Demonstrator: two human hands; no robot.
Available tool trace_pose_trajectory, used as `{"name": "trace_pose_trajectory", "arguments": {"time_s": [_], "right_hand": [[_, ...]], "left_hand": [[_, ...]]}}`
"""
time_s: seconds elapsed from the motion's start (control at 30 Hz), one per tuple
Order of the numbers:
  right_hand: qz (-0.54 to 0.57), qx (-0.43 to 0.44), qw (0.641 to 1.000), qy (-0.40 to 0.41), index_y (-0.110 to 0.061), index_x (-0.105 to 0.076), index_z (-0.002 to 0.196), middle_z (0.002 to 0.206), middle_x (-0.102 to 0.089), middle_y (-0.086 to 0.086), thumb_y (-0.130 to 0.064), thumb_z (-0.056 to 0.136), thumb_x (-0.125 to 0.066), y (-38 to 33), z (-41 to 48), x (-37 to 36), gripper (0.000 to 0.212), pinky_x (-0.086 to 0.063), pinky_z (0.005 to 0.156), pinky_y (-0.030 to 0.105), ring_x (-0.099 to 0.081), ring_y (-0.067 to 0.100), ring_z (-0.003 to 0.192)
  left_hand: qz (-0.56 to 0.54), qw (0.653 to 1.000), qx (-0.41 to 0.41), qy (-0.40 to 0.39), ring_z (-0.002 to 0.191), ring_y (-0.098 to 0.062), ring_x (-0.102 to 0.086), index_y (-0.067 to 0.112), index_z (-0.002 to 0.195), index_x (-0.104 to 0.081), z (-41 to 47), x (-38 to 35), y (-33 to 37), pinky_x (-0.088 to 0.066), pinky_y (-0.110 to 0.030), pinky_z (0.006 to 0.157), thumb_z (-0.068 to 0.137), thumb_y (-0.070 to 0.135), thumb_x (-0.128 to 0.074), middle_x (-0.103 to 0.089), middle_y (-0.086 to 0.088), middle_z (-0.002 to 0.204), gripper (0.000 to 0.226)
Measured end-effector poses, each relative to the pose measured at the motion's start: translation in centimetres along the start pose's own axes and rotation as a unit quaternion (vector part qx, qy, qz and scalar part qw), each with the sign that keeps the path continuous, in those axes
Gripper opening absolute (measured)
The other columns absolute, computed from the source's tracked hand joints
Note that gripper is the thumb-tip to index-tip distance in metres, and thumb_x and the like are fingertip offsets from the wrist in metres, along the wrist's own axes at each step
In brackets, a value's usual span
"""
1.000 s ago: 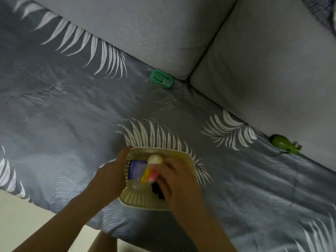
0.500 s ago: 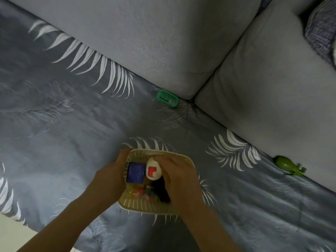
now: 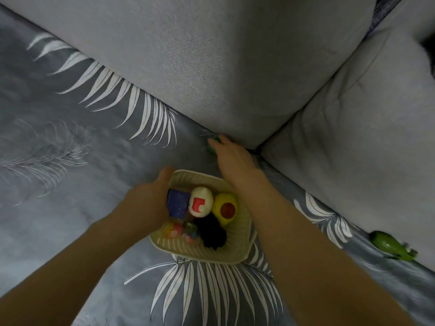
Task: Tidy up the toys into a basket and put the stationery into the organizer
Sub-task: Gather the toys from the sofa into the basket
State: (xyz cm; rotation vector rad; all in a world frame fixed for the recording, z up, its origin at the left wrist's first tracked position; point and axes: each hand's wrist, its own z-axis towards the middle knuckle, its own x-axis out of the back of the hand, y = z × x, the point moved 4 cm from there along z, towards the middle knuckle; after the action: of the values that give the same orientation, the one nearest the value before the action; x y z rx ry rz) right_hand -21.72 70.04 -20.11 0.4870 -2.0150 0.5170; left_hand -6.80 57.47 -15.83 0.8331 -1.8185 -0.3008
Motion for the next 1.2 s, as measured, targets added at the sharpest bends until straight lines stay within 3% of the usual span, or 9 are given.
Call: {"name": "trace_pose_trajectory", "arguments": {"time_s": [0.2, 0.37, 0.47, 0.57, 0.7, 0.9, 0.97, 1.03, 1.2], "right_hand": [[-0.021, -0.025, 0.999, 0.013, -0.019, -0.040, 0.135, 0.141, -0.036, 0.015, -0.006, 0.091, -0.049, -0.4, 0.9, -0.5, 0.047, -0.044, 0.089, 0.043, -0.037, 0.039, 0.122], [0.073, 0.000, 0.990, 0.123, -0.019, -0.036, 0.143, 0.133, -0.039, 0.012, -0.001, 0.083, -0.058, -0.6, -3.3, 1.7, 0.067, -0.048, 0.086, 0.040, -0.045, 0.032, 0.113], [0.232, 0.006, 0.935, 0.269, -0.018, -0.046, 0.128, 0.125, -0.037, 0.003, -0.010, 0.075, -0.066, -1.0, -10.1, 4.4, 0.056, -0.051, 0.079, 0.023, -0.051, 0.016, 0.100], [0.303, 0.031, 0.923, 0.234, -0.023, -0.048, 0.112, 0.122, -0.038, -0.007, -0.021, 0.073, -0.065, -2.4, -16.5, 3.5, 0.042, -0.042, 0.079, 0.006, -0.045, 0.003, 0.099], [0.216, 0.109, 0.959, 0.146, -0.029, -0.059, 0.107, 0.128, -0.053, -0.010, -0.033, 0.081, -0.069, -3.4, -20.9, -1.7, 0.029, -0.041, 0.098, 0.015, -0.054, 0.010, 0.112], [0.091, 0.103, 0.984, 0.109, -0.031, -0.074, 0.090, 0.122, -0.066, -0.011, -0.039, 0.087, -0.047, 0.5, -24.5, -4.2, 0.028, -0.051, 0.098, 0.037, -0.053, 0.022, 0.127], [0.099, 0.089, 0.982, 0.132, -0.031, -0.073, 0.098, 0.121, -0.066, -0.011, -0.034, 0.083, -0.061, 1.9, -26.0, -4.2, 0.019, -0.050, 0.098, 0.038, -0.052, 0.023, 0.126], [0.128, 0.048, 0.977, 0.166, -0.028, -0.070, 0.106, 0.122, -0.065, -0.008, -0.034, 0.084, -0.061, 5.2, -28.4, -3.9, 0.024, -0.048, 0.100, 0.042, -0.052, 0.025, 0.126], [0.127, -0.007, 0.936, 0.329, -0.014, -0.074, 0.103, 0.112, -0.072, 0.001, -0.043, 0.103, -0.021, 13.3, -33.7, -1.6, 0.061, -0.046, 0.101, 0.039, -0.057, 0.021, 0.115]], "left_hand": [[0.027, 1.000, 0.001, -0.012, 0.092, -0.030, -0.064, 0.022, 0.135, -0.029, 0.5, -0.5, -0.2, -0.042, -0.028, 0.070, 0.091, 0.019, -0.052, -0.064, -0.011, 0.104, 0.048], [0.040, 0.999, 0.011, -0.034, 0.084, -0.026, -0.060, 0.023, 0.137, -0.027, 0.0, -0.1, -0.1, -0.035, -0.027, 0.069, 0.093, 0.023, -0.049, -0.053, -0.001, 0.089, 0.049], [0.023, 0.999, 0.003, -0.045, 0.075, -0.022, -0.058, 0.022, 0.132, -0.032, -0.4, -0.1, 0.3, -0.038, -0.027, 0.068, 0.092, 0.021, -0.051, -0.054, 0.002, 0.085, 0.044], [-0.011, 0.997, 0.010, -0.075, 0.081, -0.022, -0.061, 0.022, 0.125, -0.035, -1.1, -0.3, 0.7, -0.046, -0.031, 0.072, 0.092, 0.024, -0.053, -0.060, -0.001, 0.090, 0.038], [-0.040, 0.993, 0.003, -0.111, 0.085, -0.022, -0.061, 0.021, 0.123, -0.038, -2.9, -1.1, 3.5, -0.050, -0.034, 0.080, 0.086, 0.039, -0.047, -0.061, -0.003, 0.095, 0.042], [-0.020, 0.990, -0.065, -0.123, 0.074, -0.008, -0.057, 0.035, 0.114, -0.036, -4.3, -4.6, 9.1, -0.050, -0.022, 0.067, 0.090, 0.029, -0.055, -0.063, 0.000, 0.089, 0.032], [-0.024, 0.988, -0.077, -0.133, 0.079, -0.013, -0.063, 0.042, 0.113, -0.033, -4.6, -5.6, 10.6, -0.054, -0.036, 0.075, 0.083, 0.037, -0.053, -0.063, 0.002, 0.088, 0.036], [-0.016, 0.983, -0.096, -0.155, 0.080, -0.013, -0.062, 0.041, 0.118, -0.030, -5.0, -7.6, 13.7, -0.052, -0.030, 0.074, 0.083, 0.039, -0.052, -0.060, 0.008, 0.087, 0.042], [-0.027, 0.975, -0.122, -0.184, 0.092, -0.013, -0.059, 0.032, 0.130, -0.032, -5.4, -13.1, 19.8, -0.045, -0.024, 0.080, 0.090, 0.028, -0.058, -0.058, 0.006, 0.104, 0.048]]}}
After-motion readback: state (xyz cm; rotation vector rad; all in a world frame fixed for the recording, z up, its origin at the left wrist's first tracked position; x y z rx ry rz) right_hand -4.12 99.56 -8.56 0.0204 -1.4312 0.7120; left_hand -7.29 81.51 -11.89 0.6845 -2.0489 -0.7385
